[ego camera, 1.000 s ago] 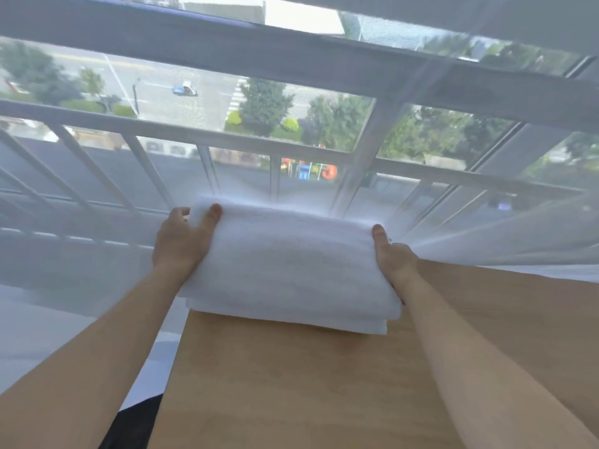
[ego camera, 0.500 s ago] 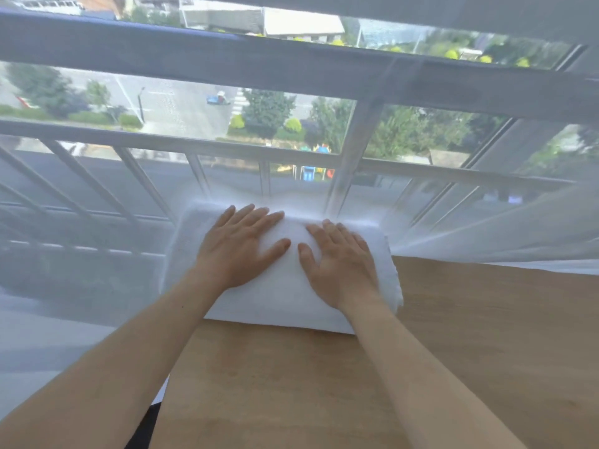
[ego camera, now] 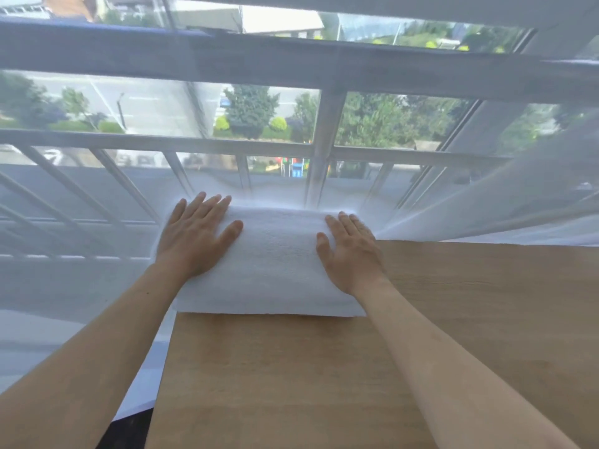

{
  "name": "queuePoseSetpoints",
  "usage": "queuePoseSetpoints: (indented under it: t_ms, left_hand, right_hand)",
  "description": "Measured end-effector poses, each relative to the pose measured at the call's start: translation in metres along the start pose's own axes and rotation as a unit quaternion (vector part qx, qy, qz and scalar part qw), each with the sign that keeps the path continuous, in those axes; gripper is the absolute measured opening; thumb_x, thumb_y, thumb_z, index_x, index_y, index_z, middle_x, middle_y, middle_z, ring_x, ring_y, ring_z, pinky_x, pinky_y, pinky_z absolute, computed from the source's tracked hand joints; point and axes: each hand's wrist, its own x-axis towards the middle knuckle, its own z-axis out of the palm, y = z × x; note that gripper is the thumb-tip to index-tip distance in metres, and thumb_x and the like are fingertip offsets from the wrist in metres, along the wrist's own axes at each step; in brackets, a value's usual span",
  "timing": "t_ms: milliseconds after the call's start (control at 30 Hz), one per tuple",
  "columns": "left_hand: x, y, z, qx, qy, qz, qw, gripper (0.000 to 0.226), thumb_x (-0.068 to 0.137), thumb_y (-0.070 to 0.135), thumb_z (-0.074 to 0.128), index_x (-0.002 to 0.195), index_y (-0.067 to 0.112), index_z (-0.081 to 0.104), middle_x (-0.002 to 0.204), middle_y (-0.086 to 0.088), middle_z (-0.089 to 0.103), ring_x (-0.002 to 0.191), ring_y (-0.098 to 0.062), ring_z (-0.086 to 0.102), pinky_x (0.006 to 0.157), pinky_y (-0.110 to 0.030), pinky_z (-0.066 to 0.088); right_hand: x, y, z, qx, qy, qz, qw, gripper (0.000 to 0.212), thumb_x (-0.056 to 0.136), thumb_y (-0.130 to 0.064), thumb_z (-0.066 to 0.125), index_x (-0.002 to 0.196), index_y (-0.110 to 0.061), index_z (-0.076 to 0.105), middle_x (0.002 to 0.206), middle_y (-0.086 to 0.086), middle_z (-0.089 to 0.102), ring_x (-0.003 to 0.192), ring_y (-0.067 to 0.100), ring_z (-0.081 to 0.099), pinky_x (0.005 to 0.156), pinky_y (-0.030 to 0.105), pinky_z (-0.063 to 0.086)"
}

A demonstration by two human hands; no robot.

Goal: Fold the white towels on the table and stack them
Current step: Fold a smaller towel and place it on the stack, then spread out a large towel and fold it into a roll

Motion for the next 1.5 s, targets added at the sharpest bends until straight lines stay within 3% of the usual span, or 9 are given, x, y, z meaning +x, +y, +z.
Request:
queuePoseSetpoints:
  t_ms: [100,167,300,500,767,900,1100,1333,1500]
  left_hand:
    - [0.0,0.011,-0.011,-0.004,-0.021,0.016,1.0,0.077,0.098,0.064,0.01,0.161,0.02,0.017,0.168,0.003,0.017,0.156,-0.014,0.002,0.126,-0.039,-0.001]
    - [-0.004,0.029,-0.019,-0.033,-0.041,0.047,0.998,0.084,0.094,0.068,0.007,0.161,0.018,0.017,0.168,0.002,0.015,0.155,-0.013,0.003,0.126,-0.036,-0.001]
    - [-0.025,0.093,-0.023,-0.069,-0.061,0.116,0.989,0.093,0.086,0.073,0.004,0.161,0.02,0.019,0.168,0.003,0.012,0.155,-0.012,0.003,0.126,-0.034,0.002]
    - [-0.056,0.208,-0.023,-0.14,-0.066,0.204,0.967,0.085,0.089,0.071,0.012,0.156,0.024,0.036,0.167,0.006,0.019,0.155,-0.01,0.003,0.124,-0.038,0.011]
    - [-0.136,0.391,-0.012,-0.061,-0.084,0.279,0.955,0.06,0.103,0.057,0.027,0.155,0.027,0.036,0.167,0.006,0.021,0.155,-0.012,0.007,0.121,-0.037,0.015]
    - [-0.18,0.499,0.002,-0.049,-0.089,0.308,0.946,0.06,0.103,0.058,0.025,0.156,0.03,0.033,0.167,0.008,0.02,0.155,-0.012,0.01,0.121,-0.037,0.017]
    - [-0.246,0.627,0.045,-0.053,-0.117,0.34,0.932,0.058,0.105,0.054,0.024,0.156,0.028,0.034,0.165,0.006,0.027,0.154,-0.014,0.017,0.121,-0.035,0.018]
    - [-0.249,0.714,0.064,-0.053,-0.156,0.34,0.926,0.062,0.105,0.056,0.024,0.157,0.023,0.031,0.166,0.002,0.025,0.154,-0.017,0.018,0.123,-0.035,0.017]
    - [-0.214,0.794,0.097,-0.071,-0.174,0.357,0.915,0.062,0.106,0.054,0.025,0.157,0.021,0.033,0.165,0.002,0.027,0.153,-0.017,0.021,0.122,-0.034,0.019]
  right_hand:
    - [-0.013,0.003,-0.013,0.031,-0.022,0.025,0.999,0.061,0.104,-0.053,0.021,0.158,-0.024,0.026,0.168,0.002,0.017,0.155,0.02,0.008,0.125,0.037,0.007]
    - [-0.025,0.008,-0.027,0.034,-0.028,0.036,0.998,0.053,0.106,-0.049,0.025,0.151,-0.025,0.039,0.163,0.004,0.029,0.15,0.027,0.025,0.122,0.041,0.019]
    - [-0.058,0.024,-0.06,0.062,0.001,0.062,0.996,0.046,0.106,-0.048,0.027,0.109,-0.019,0.063,0.118,0.004,0.065,0.116,0.029,0.057,0.097,0.042,0.044]
    - [-0.134,0.083,-0.092,0.064,0.011,0.085,0.994,0.044,0.106,-0.047,0.027,0.12,-0.028,0.065,0.114,0.002,0.069,0.112,0.027,0.06,0.095,0.039,0.045]
    - [-0.267,0.221,-0.128,0.033,0.052,0.144,0.988,0.045,0.106,-0.048,0.028,0.121,-0.029,0.065,0.134,0.005,0.062,0.131,0.026,0.049,0.112,0.04,0.031]
    - [-0.343,0.296,-0.142,-0.013,0.099,0.177,0.979,0.046,0.103,-0.051,0.031,0.114,-0.024,0.067,0.126,0.008,0.065,0.124,0.031,0.051,0.106,0.042,0.033]
    - [-0.427,0.403,-0.146,-0.055,0.028,0.225,0.972,0.061,0.103,-0.057,0.02,0.138,-0.02,0.054,0.145,0.005,0.054,0.136,0.03,0.043,0.113,0.046,0.03]
    - [-0.453,0.506,-0.152,-0.028,0.038,0.247,0.968,0.054,0.103,-0.054,0.025,0.127,-0.019,0.059,0.128,0.006,0.065,0.119,0.029,0.054,0.097,0.042,0.04]
    - [-0.445,0.571,-0.158,-0.014,0.016,0.259,0.966,0.053,0.104,-0.052,0.026,0.134,-0.017,0.054,0.136,0.005,0.06,0.127,0.027,0.05,0.104,0.044,0.038]
